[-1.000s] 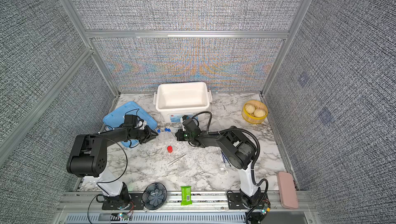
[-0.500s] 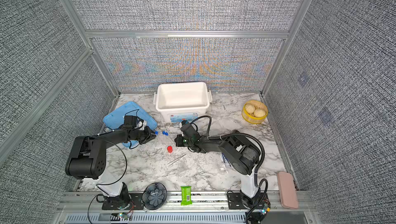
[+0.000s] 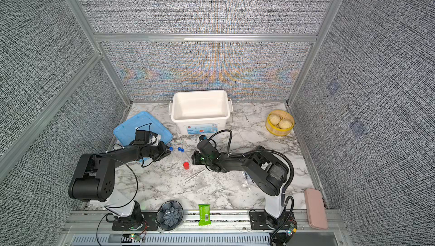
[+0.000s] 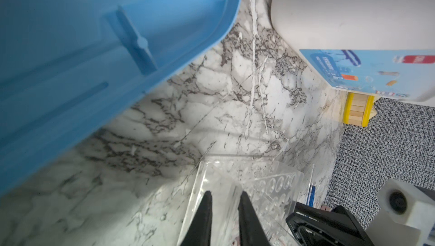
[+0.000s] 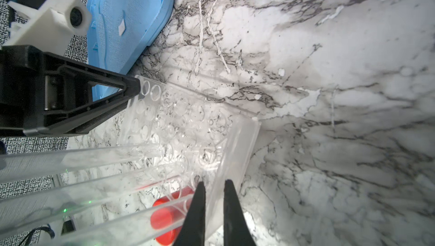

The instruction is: Organize the chemistry lab equipment

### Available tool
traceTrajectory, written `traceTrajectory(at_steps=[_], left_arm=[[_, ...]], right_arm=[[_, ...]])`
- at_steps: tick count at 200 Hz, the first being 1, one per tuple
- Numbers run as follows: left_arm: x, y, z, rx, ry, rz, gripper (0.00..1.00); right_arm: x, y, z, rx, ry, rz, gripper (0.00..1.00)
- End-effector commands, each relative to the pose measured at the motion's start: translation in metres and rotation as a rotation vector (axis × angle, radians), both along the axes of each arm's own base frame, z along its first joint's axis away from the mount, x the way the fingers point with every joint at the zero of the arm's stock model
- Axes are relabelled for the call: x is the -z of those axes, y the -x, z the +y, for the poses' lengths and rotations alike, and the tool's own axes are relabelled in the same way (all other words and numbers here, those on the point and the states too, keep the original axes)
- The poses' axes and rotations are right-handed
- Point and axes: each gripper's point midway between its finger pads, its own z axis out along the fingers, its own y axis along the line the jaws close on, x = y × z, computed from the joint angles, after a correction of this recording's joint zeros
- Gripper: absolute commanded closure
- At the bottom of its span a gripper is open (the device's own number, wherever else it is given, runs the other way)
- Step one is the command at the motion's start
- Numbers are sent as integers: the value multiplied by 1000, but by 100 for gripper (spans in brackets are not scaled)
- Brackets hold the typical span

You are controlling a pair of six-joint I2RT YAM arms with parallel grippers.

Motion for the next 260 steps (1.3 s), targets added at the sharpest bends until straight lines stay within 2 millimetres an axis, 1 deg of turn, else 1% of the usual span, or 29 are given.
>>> traceTrajectory(at_steps=[1,36,68,98,126,144,165,182,202,230,244,252,253,255,260], left_arm=[[3,16,-4,-1,28,69,80],[5,26,1,-11,1,82,80],[8,35,1,-13,4,93,81],[7,39,3,-23,-3,96,81],[4,38,8,-36,-43,98,80],[3,37,12,-47,-63,110,80],[1,35,15,-57,-83,120,80],[-1,32,16,-67,-80,118,80],[-5,30,16,-77,-72,111,79],[-13,28,17,-87,-68,92,78],[-18,27,19,-94,-70,80,77],[-21,26,20,-98,-71,73,77],[-21,26,20,-98,-71,72,77],[-22,26,20,-99,-72,70,77],[-24,25,21,-101,-73,65,77]], right_arm=[[9,21,2,-65,8,63,90],[10,24,0,-63,6,61,90],[11,30,-3,-62,8,61,90],[10,30,-9,-49,15,51,90],[4,24,-22,-20,68,-6,86],[-4,20,-31,-11,107,-54,81],[-17,16,-41,2,148,-108,75],[-27,12,-51,6,174,-146,73],[-44,12,-58,-43,201,-210,70],[-82,17,-58,-275,298,-400,63],[-101,27,-49,-441,309,-481,60],[-104,38,-46,-537,308,-505,58],[-112,37,-43,-543,297,-522,58],[-118,37,-41,-559,288,-538,58],[-123,42,-36,-611,277,-564,57]])
